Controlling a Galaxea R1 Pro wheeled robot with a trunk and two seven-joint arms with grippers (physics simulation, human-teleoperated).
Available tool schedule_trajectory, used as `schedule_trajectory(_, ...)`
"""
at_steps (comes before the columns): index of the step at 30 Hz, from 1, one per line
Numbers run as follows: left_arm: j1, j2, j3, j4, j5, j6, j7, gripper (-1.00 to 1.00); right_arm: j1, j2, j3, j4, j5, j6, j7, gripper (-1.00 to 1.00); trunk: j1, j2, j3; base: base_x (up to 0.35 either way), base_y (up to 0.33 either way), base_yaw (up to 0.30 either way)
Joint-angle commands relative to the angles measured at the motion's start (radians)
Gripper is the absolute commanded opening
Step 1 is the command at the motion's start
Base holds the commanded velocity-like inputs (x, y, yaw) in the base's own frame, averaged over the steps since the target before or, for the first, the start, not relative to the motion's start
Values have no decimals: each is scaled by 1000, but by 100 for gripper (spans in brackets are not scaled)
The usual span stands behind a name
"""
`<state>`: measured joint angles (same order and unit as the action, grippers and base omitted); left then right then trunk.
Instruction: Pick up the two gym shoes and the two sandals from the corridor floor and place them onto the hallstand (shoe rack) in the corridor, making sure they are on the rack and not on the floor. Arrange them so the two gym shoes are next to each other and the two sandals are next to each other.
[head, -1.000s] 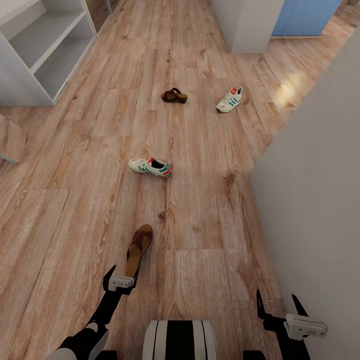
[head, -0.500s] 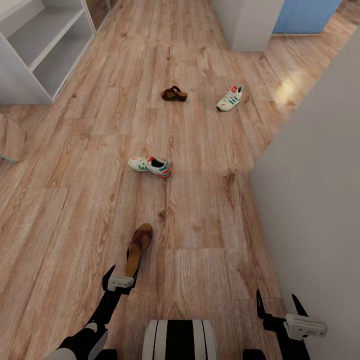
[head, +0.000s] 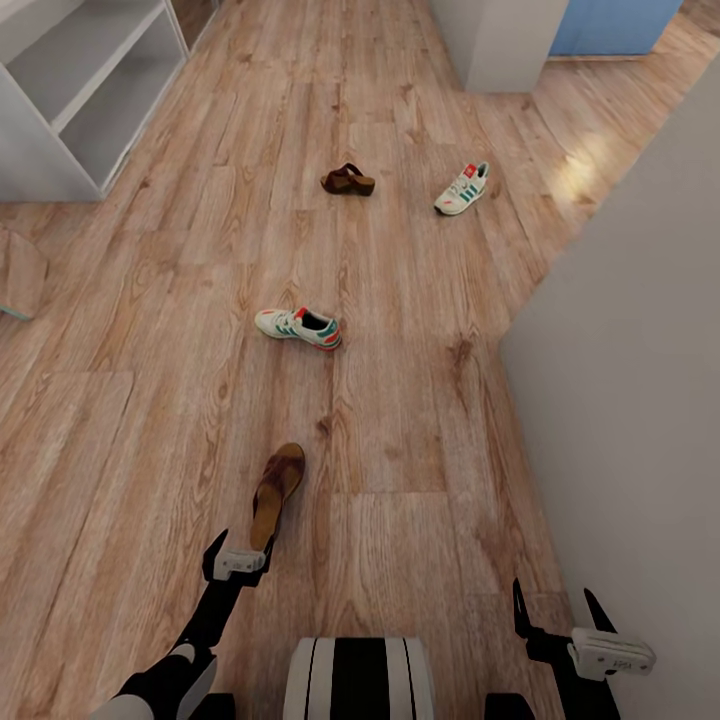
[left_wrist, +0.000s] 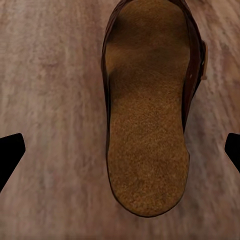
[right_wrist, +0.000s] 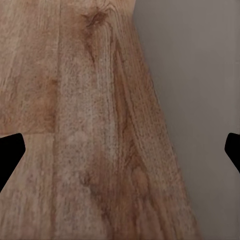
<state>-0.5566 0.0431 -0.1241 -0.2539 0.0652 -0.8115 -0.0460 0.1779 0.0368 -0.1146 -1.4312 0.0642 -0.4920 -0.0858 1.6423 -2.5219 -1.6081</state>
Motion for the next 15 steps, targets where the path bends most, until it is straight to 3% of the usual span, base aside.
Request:
schedule_trajectory(1, -2, -1, 0, 0, 2, 0, 0, 100, 0, 0, 0, 0, 0, 0, 0, 100, 0, 0, -1, 0, 0, 0)
schedule_trajectory(15, -18, -11, -1, -2, 7, 1, 0, 100, 0, 1, 0, 0, 0, 0, 0, 100, 0, 0, -4, 0, 0, 0)
